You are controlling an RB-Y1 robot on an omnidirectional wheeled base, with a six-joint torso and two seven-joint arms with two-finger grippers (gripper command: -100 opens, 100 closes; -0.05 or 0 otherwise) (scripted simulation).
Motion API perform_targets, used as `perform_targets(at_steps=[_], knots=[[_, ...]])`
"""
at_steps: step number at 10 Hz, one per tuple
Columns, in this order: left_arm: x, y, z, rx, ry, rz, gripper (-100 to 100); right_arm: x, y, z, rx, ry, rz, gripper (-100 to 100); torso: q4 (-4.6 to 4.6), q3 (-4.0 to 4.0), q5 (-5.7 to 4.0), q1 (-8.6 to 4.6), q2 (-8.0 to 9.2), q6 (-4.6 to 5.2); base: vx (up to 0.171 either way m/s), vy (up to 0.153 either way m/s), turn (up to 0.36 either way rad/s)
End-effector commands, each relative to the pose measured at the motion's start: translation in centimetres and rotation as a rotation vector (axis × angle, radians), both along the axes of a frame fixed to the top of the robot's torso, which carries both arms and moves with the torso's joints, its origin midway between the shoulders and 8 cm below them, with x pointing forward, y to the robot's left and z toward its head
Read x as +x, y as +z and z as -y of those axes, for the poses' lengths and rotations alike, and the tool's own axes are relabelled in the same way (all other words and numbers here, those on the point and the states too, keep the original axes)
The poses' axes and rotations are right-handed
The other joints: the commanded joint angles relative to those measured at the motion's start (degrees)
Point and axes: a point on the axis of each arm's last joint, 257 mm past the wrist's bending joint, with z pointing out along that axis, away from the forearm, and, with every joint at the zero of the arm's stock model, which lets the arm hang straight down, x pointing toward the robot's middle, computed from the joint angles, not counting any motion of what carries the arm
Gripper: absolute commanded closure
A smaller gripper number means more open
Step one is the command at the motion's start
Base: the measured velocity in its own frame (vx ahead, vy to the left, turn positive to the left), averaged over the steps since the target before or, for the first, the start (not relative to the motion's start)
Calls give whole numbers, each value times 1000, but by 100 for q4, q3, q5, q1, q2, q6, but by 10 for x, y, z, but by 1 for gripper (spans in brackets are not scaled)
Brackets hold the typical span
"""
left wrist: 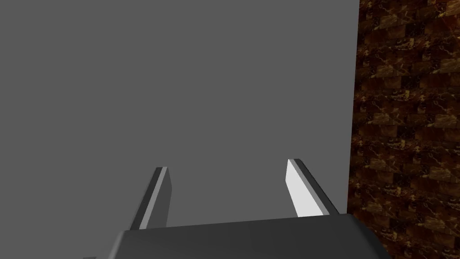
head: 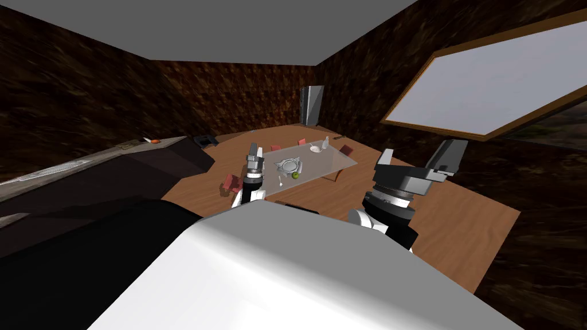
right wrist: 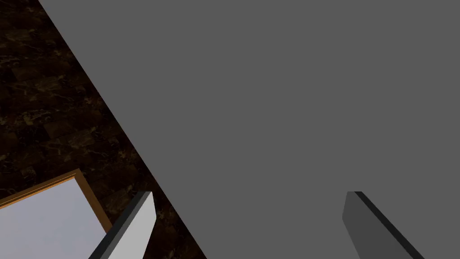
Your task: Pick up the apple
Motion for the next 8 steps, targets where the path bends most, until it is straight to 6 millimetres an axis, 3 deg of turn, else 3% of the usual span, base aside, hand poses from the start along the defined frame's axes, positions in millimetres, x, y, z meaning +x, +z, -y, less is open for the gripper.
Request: perform_targets(at_steps=[1, 5, 6, 8], knots=[[3, -14, -3, 25, -7, -36, -100, 0, 0, 0, 0, 0, 0, 0, 0, 0, 0, 0, 0, 0, 14, -20, -118], [8, -61, -21, 49, 4, -151, -100, 0, 0, 0, 0, 0, 0, 0, -2, -6, -3, -13, -11, 2, 27, -38, -149], [8, -61, -21, 49, 4, -151, -100, 0, 0, 0, 0, 0, 0, 0, -3, -6, -3, -16, -10, 0, 20, -28, -37], [7, -92, -37, 51, 20, -222, -100, 0, 0, 0, 0, 0, 0, 0, -2, -4, -2, -11, -7, 1, 27, -35, -170]])
